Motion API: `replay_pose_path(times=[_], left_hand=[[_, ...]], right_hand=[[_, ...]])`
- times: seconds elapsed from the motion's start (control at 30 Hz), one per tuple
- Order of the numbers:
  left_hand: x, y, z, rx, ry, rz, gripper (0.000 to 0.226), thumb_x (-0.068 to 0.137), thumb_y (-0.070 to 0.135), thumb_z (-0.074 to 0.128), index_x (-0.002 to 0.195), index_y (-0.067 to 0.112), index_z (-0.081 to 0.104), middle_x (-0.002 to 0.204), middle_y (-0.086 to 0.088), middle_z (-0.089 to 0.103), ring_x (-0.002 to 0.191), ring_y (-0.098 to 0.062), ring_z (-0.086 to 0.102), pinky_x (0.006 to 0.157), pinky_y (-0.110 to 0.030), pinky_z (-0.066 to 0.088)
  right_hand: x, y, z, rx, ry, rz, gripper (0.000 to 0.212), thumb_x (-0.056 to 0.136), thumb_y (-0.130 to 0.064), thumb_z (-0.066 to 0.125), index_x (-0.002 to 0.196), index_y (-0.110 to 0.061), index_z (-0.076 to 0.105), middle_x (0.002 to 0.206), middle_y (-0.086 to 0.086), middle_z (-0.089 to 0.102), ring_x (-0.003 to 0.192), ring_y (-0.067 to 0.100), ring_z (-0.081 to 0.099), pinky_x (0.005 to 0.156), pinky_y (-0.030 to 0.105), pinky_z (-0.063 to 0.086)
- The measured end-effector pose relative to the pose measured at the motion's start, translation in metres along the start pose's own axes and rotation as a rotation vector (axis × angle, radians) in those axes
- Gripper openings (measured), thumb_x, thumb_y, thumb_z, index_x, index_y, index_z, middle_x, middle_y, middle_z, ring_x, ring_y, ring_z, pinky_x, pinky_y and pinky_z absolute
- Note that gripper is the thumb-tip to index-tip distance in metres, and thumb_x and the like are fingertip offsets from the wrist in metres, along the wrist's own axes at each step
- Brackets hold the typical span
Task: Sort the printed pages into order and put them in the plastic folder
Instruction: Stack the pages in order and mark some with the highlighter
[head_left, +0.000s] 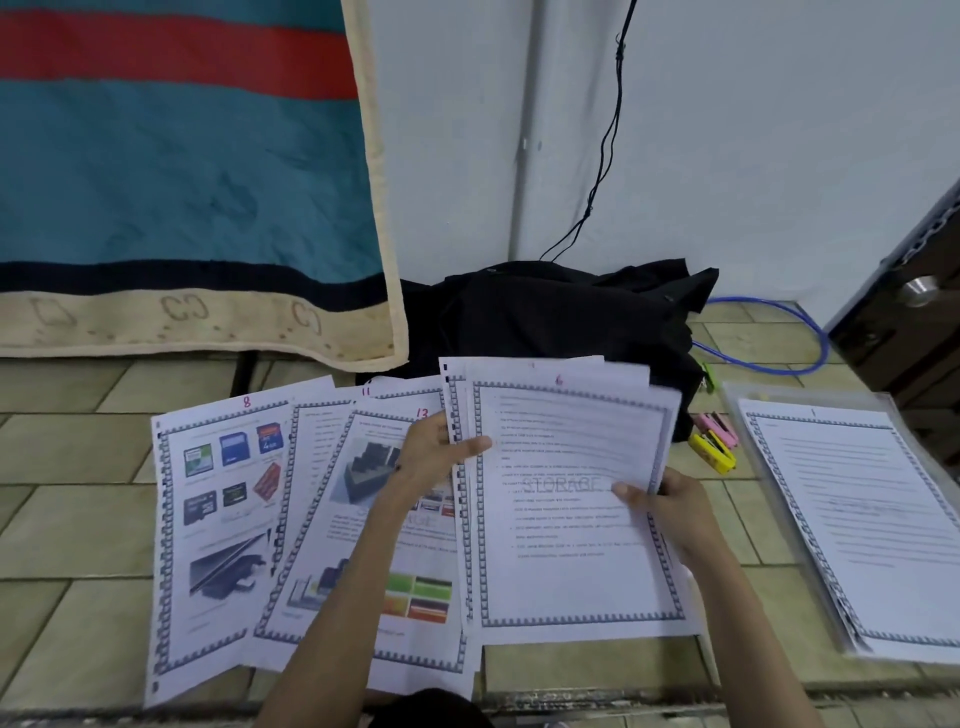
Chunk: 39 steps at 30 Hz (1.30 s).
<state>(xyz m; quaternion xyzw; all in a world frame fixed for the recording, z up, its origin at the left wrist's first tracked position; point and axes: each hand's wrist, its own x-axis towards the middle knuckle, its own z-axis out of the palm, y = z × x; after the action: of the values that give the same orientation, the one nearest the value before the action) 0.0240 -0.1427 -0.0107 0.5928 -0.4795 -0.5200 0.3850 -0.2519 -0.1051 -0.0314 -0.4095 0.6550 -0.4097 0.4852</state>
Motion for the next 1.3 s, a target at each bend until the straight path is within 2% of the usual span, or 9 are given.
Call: replay_pose_path(times=[0.07, 0.2, 0.27, 0.37, 0.57, 0.77, 0.9, 1.13, 1.3], left_hand=[[-0.003, -0.005, -0.013, 0.104, 0.129, 0.049, 0.016, 0.092, 0.031, 0.057, 0.090, 0.018, 0.066, 0.106, -0.014, 0.069, 0.088, -0.019, 0.064, 0.086, -0.033, 0.053], [0.010, -0.039, -0.048, 0.748, 0.249, 0.068, 0.047, 0.100, 0.040, 0.032, 0.141, 0.019, 0.042, 0.154, -0.009, 0.027, 0.143, -0.022, 0.021, 0.117, -0.043, 0.014], [0.015, -0.055, -0.055, 0.919, 0.194, 0.004, 0.067, 0.092, 0.060, 0.028, 0.149, 0.024, 0.024, 0.159, -0.008, 0.006, 0.147, -0.025, 0.001, 0.117, -0.044, 0.002], [0.017, -0.062, -0.052, 0.865, 0.247, 0.024, 0.090, 0.075, 0.079, 0.012, 0.148, 0.027, 0.023, 0.159, -0.009, 0.004, 0.147, -0.025, -0.001, 0.117, -0.043, 0.000], [0.021, -0.054, -0.054, 0.744, 0.341, 0.038, 0.068, 0.086, 0.047, 0.058, 0.144, 0.020, 0.036, 0.157, -0.018, 0.009, 0.145, -0.033, 0.007, 0.116, -0.046, 0.013], [0.015, -0.038, -0.066, 0.762, 0.627, -0.121, 0.063, 0.086, 0.040, 0.062, 0.138, 0.010, 0.042, 0.147, -0.019, 0.031, 0.134, -0.038, 0.026, 0.106, -0.051, 0.027], [0.013, -0.035, -0.078, 0.729, 0.612, -0.325, 0.066, 0.083, 0.043, 0.066, 0.134, 0.009, 0.043, 0.134, -0.020, 0.046, 0.127, -0.039, 0.038, 0.100, -0.051, 0.034], [0.013, -0.028, -0.087, 0.423, 0.549, -0.263, 0.030, 0.090, 0.022, 0.061, 0.112, 0.003, 0.062, 0.116, -0.017, 0.065, 0.107, -0.031, 0.059, 0.090, -0.035, 0.043], [0.006, -0.026, -0.121, 0.414, 0.707, -0.225, 0.023, 0.094, 0.013, 0.053, 0.109, -0.003, 0.060, 0.112, -0.024, 0.064, 0.102, -0.036, 0.059, 0.082, -0.038, 0.045]], right_hand=[[-0.001, 0.002, -0.002, -0.048, -0.013, -0.041, 0.013, 0.074, 0.004, 0.073, 0.081, -0.006, 0.069, 0.071, 0.001, 0.069, 0.061, 0.011, 0.065, 0.057, 0.022, 0.050], [0.003, 0.014, -0.004, -0.166, -0.028, -0.125, 0.036, 0.067, 0.024, 0.066, 0.058, -0.011, 0.065, 0.058, 0.000, 0.064, 0.056, 0.006, 0.056, 0.058, 0.019, 0.044], [0.006, 0.018, -0.004, -0.183, -0.015, -0.101, 0.042, 0.066, 0.025, 0.064, 0.053, -0.015, 0.066, 0.054, -0.003, 0.065, 0.052, 0.001, 0.055, 0.054, 0.015, 0.043], [0.007, 0.018, 0.002, -0.163, 0.013, -0.065, 0.029, 0.068, 0.010, 0.076, 0.055, -0.009, 0.059, 0.050, -0.011, 0.056, 0.047, 0.001, 0.048, 0.050, 0.015, 0.040], [0.009, 0.023, -0.001, -0.134, 0.043, -0.028, 0.021, 0.072, 0.000, 0.077, 0.084, 0.012, 0.065, 0.081, 0.030, 0.065, 0.070, 0.020, 0.055, 0.067, 0.032, 0.044], [0.001, 0.018, 0.004, -0.185, 0.103, -0.076, 0.004, 0.083, -0.009, 0.069, 0.086, -0.007, 0.071, 0.069, -0.005, 0.069, 0.065, 0.017, 0.064, 0.057, 0.028, 0.051], [-0.002, 0.016, 0.007, -0.193, 0.120, -0.133, 0.016, 0.087, -0.019, 0.065, 0.100, -0.010, 0.069, 0.081, 0.002, 0.070, 0.076, 0.017, 0.066, 0.066, 0.031, 0.049], [-0.004, 0.015, 0.009, -0.257, 0.112, -0.198, 0.023, 0.090, -0.021, 0.061, 0.106, -0.006, 0.067, 0.093, 0.011, 0.071, 0.082, 0.021, 0.066, 0.063, 0.028, 0.047], [-0.006, 0.015, 0.004, -0.187, 0.098, -0.179, 0.022, 0.089, -0.011, 0.061, 0.108, -0.001, 0.066, 0.098, 0.012, 0.069, 0.080, 0.014, 0.064, 0.062, 0.024, 0.049]])
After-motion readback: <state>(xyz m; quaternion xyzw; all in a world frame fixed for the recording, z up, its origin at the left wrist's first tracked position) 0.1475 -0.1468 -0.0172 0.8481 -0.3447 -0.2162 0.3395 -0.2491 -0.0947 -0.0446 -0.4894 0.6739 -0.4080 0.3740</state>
